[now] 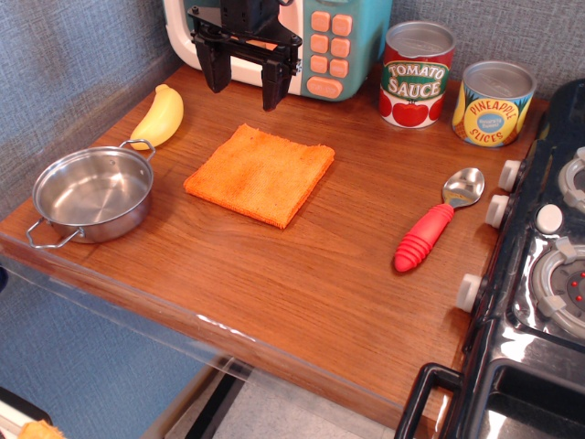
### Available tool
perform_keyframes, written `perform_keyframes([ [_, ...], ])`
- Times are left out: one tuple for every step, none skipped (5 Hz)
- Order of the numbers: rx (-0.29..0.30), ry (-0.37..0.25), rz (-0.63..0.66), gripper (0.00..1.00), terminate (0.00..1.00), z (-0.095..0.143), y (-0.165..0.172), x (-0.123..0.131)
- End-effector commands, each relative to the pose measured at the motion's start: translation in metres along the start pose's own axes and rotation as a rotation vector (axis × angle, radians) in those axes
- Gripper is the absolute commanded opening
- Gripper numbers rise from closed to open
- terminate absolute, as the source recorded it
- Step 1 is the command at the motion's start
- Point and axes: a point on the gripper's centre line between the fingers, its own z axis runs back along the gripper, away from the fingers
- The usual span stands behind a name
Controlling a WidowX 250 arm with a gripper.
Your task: Place spoon on top of cloth.
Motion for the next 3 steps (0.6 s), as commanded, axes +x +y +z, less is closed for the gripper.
perform_keyframes([
  [0.0, 0.0, 0.0, 1.0, 0.0, 0.0, 0.0, 0.0],
  [-0.019, -0.014, -0.051, 1.0, 0.0, -0.002, -0.032, -0.007],
  [-0.058, -0.006, -0.095, 1.0, 0.0, -0.005, -0.062, -0.013],
])
